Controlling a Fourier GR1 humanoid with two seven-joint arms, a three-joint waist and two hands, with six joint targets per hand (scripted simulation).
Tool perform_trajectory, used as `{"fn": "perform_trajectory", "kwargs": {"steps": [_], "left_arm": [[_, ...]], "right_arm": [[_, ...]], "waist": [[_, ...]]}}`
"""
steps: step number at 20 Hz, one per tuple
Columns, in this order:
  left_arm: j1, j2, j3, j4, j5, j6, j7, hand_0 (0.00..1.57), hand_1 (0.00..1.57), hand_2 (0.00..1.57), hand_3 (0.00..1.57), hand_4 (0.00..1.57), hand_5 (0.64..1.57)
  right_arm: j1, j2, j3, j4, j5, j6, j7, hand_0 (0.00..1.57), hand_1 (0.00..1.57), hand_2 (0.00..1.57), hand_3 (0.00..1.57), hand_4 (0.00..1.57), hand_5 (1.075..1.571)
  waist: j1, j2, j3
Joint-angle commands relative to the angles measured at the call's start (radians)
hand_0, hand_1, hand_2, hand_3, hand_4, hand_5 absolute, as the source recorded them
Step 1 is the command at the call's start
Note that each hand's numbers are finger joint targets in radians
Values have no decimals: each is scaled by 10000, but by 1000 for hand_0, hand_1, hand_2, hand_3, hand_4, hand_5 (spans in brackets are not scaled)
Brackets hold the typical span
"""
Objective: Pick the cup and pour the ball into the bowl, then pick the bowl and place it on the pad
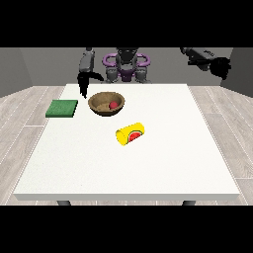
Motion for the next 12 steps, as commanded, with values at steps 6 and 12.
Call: {"fn": "perform_trajectory", "kwargs": {"steps": [6, 12], "left_arm": [[-801, 1054, 131, -599, 357, -207, 1506, 0, 0, 0, 0, 0, 1548], [-1184, 1706, 409, -363, 742, -510, 2257, 0, 0, 0, 0, 0, 1536]], "right_arm": [[-749, -338, -905, 3781, -306, 875, -2220, 0, 0, 0, 0, 277, 1571], [-1655, -731, -1189, 5011, -866, 1254, -1264, 0, 0, 0, 0, 374, 1570]], "waist": [[70, 5, 0], [-164, -408, -8]]}}
